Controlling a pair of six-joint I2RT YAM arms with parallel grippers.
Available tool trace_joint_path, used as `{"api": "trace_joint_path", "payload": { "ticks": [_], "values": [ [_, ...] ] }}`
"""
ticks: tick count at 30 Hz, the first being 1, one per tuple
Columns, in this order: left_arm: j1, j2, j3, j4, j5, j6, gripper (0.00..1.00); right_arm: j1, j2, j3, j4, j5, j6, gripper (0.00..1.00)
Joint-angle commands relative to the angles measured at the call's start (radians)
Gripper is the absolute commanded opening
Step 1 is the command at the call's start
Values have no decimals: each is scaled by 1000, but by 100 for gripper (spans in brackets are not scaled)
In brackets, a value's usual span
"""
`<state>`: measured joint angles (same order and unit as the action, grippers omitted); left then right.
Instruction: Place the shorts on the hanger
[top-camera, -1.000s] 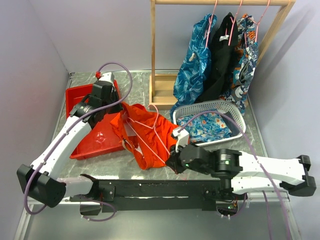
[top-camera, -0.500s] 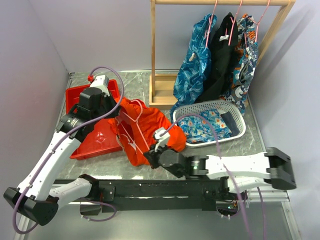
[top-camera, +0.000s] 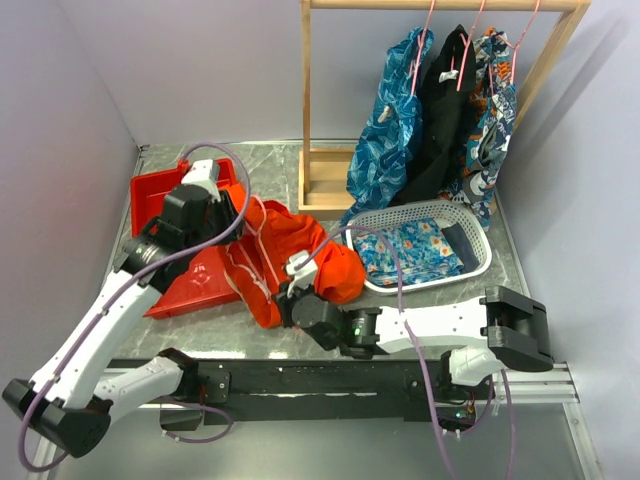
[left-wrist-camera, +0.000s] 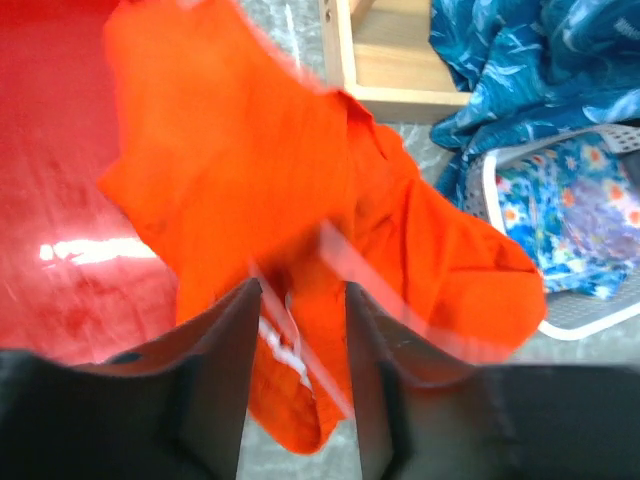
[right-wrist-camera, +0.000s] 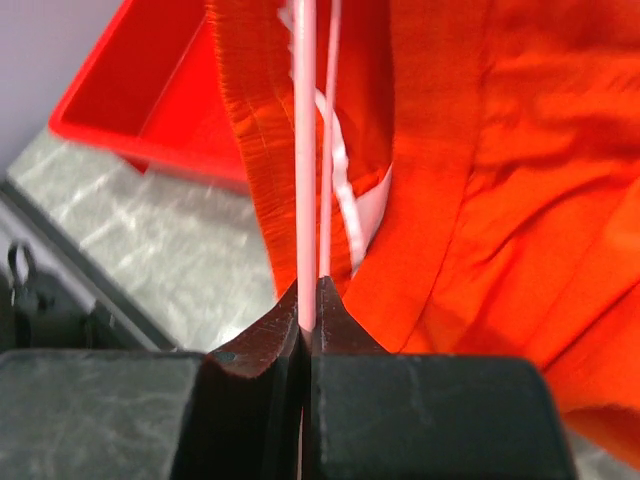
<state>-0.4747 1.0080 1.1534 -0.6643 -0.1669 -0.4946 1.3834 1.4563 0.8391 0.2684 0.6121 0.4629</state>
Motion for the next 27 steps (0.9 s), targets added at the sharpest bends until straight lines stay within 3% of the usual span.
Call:
{"api": "trace_joint_path", "payload": {
  "ticks": [1,5,10,13,22,27],
  "values": [
    [-16,-71,-40,-23,-46,-25,49,-61,7,86,157,29,3,0],
    [-16,-100,-37,-29,-51,-41,56,-60,33,97,152,17,6,0],
    [-19,-170,-66,44,50,-48,53,-61,65,107,149,14,14,0],
    [-56,-181,-86,95,29,-81,52,-60,85,126,135,15,16,0],
    [-260,-122,-63,108,-265,-151,49,-60,118,166,85,31,36,0],
    [-352,-8,34,55,-460,-211,47,-61,130,181,66,37,45,0]
  ]
}}
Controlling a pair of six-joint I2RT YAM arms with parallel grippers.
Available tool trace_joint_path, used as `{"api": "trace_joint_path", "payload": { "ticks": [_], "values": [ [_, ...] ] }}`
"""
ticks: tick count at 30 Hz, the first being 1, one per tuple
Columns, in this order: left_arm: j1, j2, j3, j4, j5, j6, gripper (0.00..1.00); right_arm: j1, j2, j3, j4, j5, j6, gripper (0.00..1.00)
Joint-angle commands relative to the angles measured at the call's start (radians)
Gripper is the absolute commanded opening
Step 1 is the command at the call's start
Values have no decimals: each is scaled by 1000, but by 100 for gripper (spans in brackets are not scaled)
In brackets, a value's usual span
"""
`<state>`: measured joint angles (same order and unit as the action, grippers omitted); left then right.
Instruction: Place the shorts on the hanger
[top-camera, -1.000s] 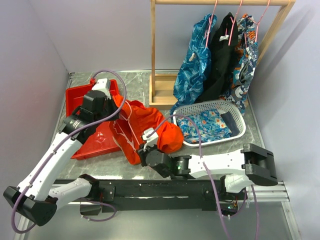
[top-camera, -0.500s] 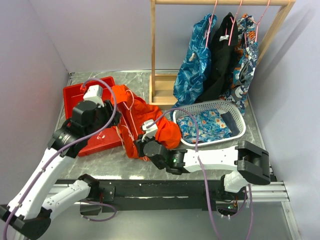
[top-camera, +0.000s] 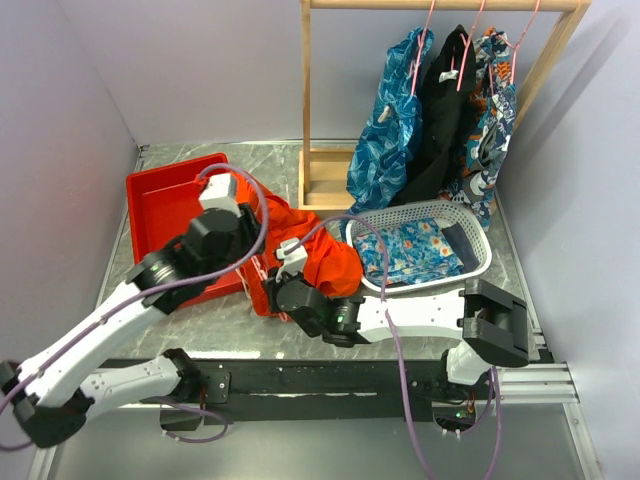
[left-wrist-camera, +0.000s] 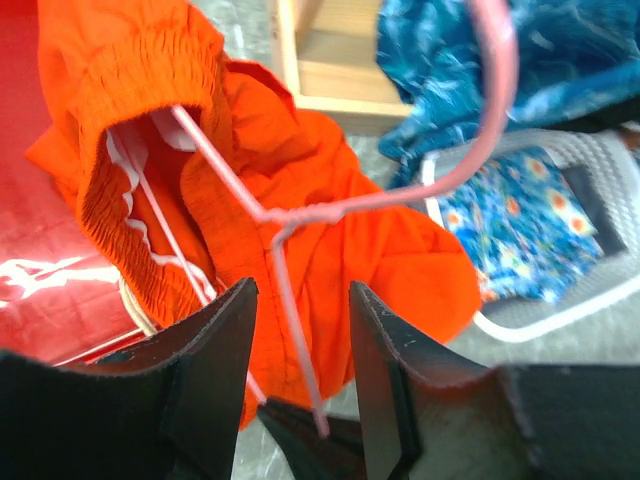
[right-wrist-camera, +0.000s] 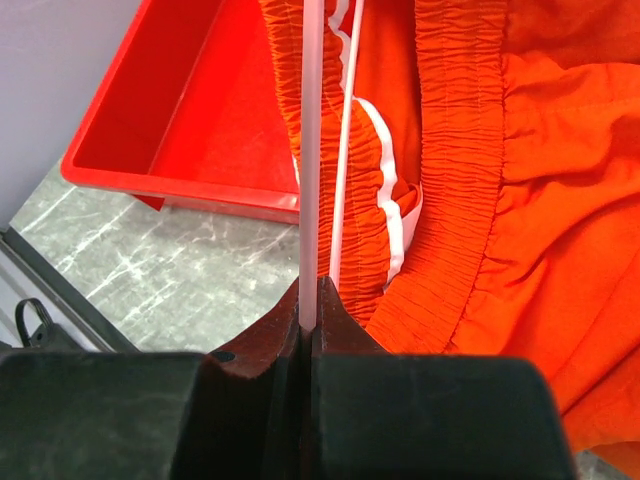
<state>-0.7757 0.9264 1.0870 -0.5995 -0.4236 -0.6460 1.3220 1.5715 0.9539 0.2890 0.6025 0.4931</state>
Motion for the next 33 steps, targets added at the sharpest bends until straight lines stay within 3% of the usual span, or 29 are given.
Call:
{"api": "trace_joint_path", "payload": {
  "ticks": [1,7,14,27,33],
  "values": [
    [-69,95,120,-22,-266,-69,47,2,19,72,35,49,15,0],
    [-94,265,251,-175,-469,-150,44,2,32,94,12,62,15,0],
    [-94,367,312,-299,-549,-210,44,0,39,108,-1,59,15,0],
    [-71,456,310,-247,-567,-172,40,2,50,118,-7,69,12,0],
    [-30,463,298,-213,-572,-127,26,2,47,115,-5,68,7,0]
  ]
}}
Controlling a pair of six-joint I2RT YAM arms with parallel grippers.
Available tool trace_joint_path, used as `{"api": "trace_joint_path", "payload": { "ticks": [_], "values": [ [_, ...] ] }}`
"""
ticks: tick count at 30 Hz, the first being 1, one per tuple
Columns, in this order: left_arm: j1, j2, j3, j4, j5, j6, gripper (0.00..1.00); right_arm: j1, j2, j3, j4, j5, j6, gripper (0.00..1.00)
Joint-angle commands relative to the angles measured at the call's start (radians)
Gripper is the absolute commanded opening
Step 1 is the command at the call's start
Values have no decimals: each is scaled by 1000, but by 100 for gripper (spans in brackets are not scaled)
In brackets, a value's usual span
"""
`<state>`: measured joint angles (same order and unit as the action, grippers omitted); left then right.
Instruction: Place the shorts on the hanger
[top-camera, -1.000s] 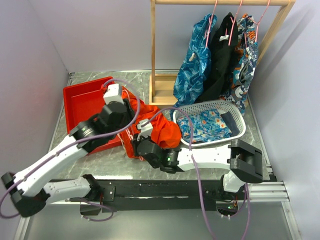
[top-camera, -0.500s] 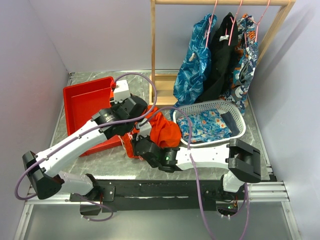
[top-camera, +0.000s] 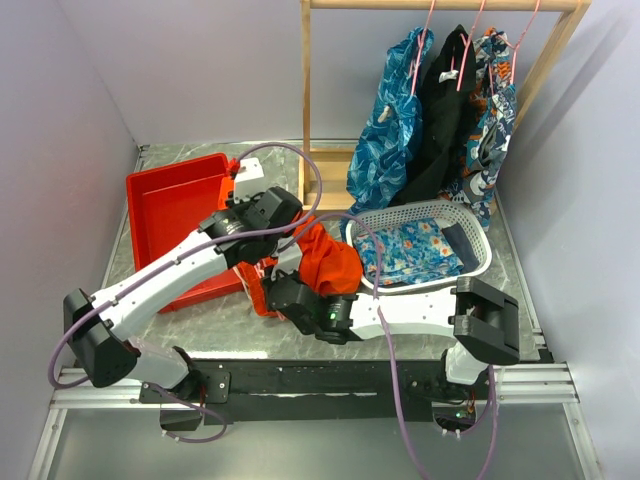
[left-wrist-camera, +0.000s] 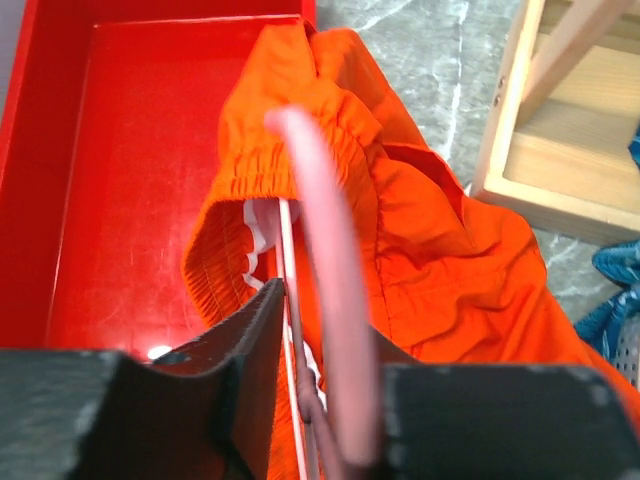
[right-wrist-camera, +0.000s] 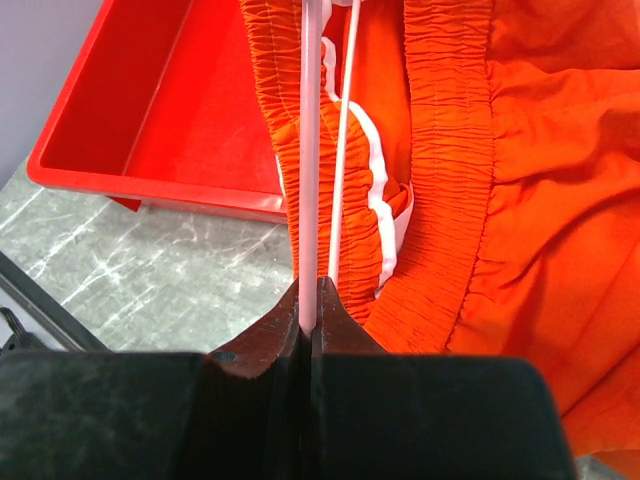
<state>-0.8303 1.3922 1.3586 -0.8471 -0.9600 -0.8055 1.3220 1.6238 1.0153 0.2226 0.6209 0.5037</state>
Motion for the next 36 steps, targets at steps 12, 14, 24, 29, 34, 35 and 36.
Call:
{"api": "trace_joint_path", "payload": {
  "ticks": [12,14,24,29,34,35,36],
  "values": [
    [49,5,17,65,-17,89,1,5,-44,59,21,27,4,25],
    [54,-1,17,68,-11,91,1,8,-77,33,6,10,10,57],
    [85,-73,-29,111,46,91,1,-6,-328,-187,-58,-102,200,70],
    [88,-101,-47,134,67,81,1,-69,-190,-172,-39,-246,274,59],
    [88,-113,-55,151,76,77,1,-107,-75,-130,-19,-319,314,60],
    [89,-116,-58,154,78,75,1,-115,-44,-121,-20,-322,314,62],
    [88,-117,-58,155,79,74,1,-118,-27,-110,-34,-320,315,66]
  ]
}}
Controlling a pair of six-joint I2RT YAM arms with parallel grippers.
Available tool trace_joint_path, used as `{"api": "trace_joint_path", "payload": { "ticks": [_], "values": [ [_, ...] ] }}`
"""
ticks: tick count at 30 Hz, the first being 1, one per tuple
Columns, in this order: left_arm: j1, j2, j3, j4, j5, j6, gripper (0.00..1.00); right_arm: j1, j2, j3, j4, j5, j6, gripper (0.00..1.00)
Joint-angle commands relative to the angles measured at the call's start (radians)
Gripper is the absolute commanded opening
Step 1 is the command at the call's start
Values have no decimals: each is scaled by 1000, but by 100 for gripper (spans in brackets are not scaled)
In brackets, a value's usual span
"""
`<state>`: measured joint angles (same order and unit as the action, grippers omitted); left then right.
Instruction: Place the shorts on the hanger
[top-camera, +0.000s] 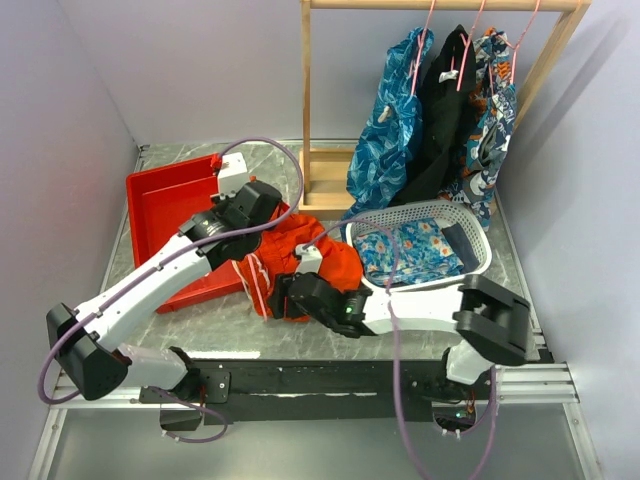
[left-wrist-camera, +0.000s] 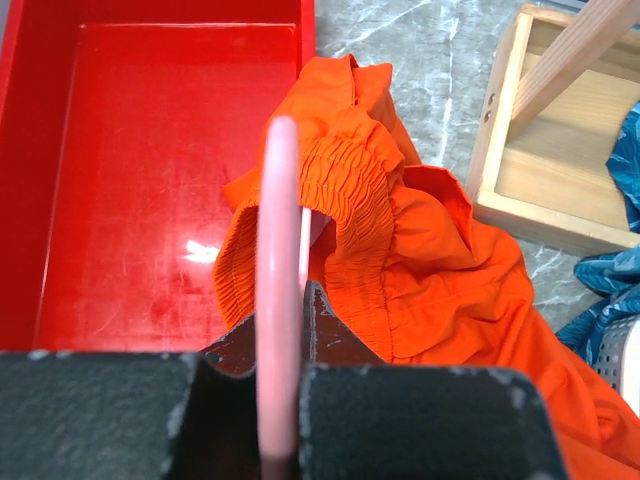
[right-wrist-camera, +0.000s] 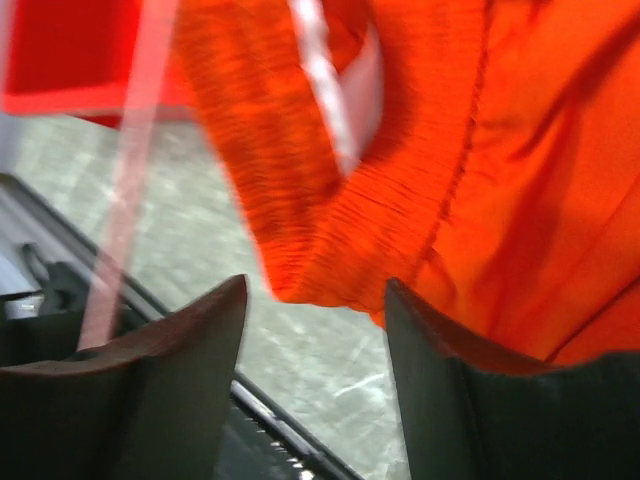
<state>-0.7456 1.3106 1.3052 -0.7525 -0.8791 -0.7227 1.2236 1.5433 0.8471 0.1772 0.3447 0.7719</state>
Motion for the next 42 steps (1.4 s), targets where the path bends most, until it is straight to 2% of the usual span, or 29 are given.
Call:
{"api": "trace_joint_path", "payload": {
  "ticks": [1,3,10,11,12,17,19,25,26,28,36,42],
  "values": [
    [5,-36,-6,62,-1,-11,1,-21,69,85,2,-33,44,68],
    [5,-37,-7,64,-3,-17,1,-21,106,121,-14,-23,44,73],
    [3,-59,-41,101,-9,-26,1,-33,202,179,-84,16,76,71],
    [3,-59,-41,97,-11,-30,1,-33,216,181,-103,22,82,67],
    [3,-60,-41,97,-15,-41,1,-33,219,178,-111,27,86,58],
    [5,-79,-55,120,-44,-92,1,-32,199,138,-142,54,101,52],
    [3,-83,-61,145,-40,-101,1,-32,178,118,-148,65,101,46],
    [5,-67,-61,143,-66,-141,1,-32,120,53,-136,70,110,17],
    [5,-67,-63,142,-72,-149,1,-32,112,49,-137,70,112,7],
    [3,-60,-60,142,-87,-164,1,-27,81,37,-143,83,118,0],
    [5,-13,-6,50,-153,-276,1,63,-110,-13,-225,232,150,0],
    [3,-19,-27,88,-153,-274,1,103,-252,-82,-254,339,175,0]
  ]
}}
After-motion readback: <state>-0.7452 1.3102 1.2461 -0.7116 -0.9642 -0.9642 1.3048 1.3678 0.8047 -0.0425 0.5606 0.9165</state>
